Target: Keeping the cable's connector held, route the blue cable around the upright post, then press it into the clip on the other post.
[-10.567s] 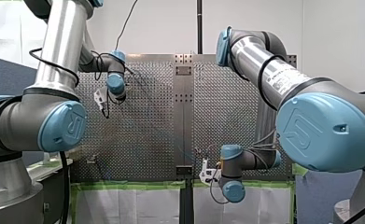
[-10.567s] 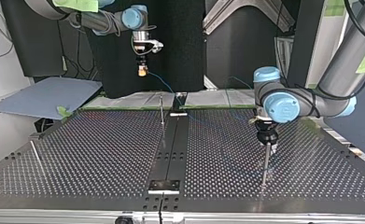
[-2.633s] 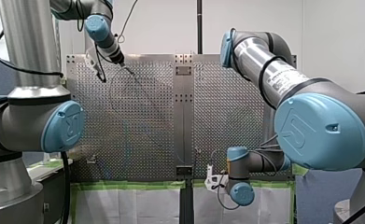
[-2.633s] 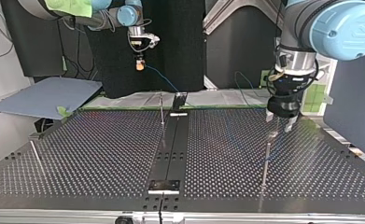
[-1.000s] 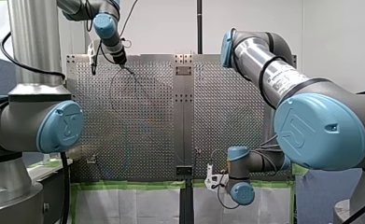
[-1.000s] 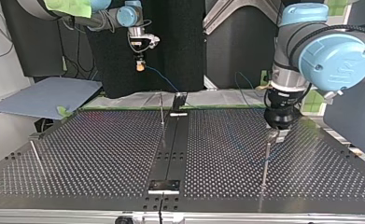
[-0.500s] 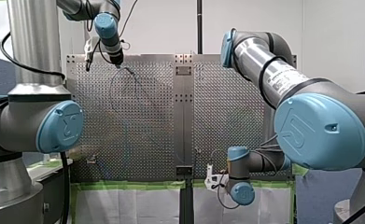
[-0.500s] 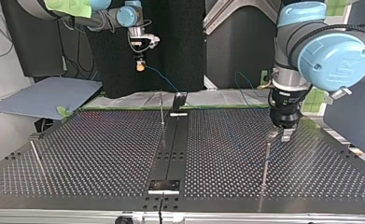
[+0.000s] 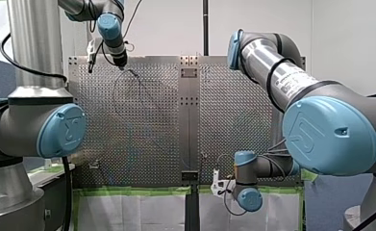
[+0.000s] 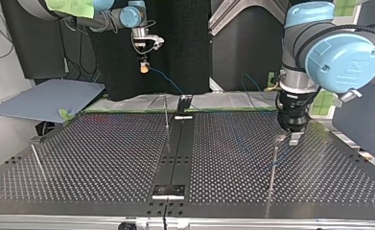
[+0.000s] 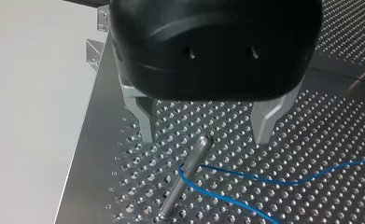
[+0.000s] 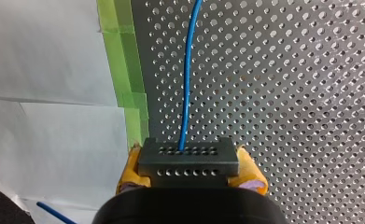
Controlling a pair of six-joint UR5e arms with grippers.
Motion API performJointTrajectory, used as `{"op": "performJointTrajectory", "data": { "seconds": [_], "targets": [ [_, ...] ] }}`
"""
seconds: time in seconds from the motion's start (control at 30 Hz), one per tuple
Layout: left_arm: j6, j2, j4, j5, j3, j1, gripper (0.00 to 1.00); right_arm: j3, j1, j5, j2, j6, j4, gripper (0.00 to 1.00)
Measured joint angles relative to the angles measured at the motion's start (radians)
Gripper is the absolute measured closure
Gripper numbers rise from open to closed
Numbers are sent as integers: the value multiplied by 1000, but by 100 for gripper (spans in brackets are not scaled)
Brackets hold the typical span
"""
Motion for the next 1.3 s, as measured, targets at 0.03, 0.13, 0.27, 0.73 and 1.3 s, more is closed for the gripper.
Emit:
{"op": "performJointTrajectory", "data": {
  "seconds": [0.03,0.13,0.27,0.73,1.3],
  "targets": [
    [4,0,4,-3,0,-1,0,0,0,0,0,0,1,100],
    [23,0,19,-5,0,-8,0,0,0,0,0,-1,3,100],
    [59,-1,41,-5,0,-35,0,0,0,0,-1,-2,4,100],
    [183,-102,100,-97,69,-175,0,0,1,-1,-1,1,11,100],
    [236,-229,169,-268,79,-318,0,0,1,-11,0,3,5,100]
  ]
}}
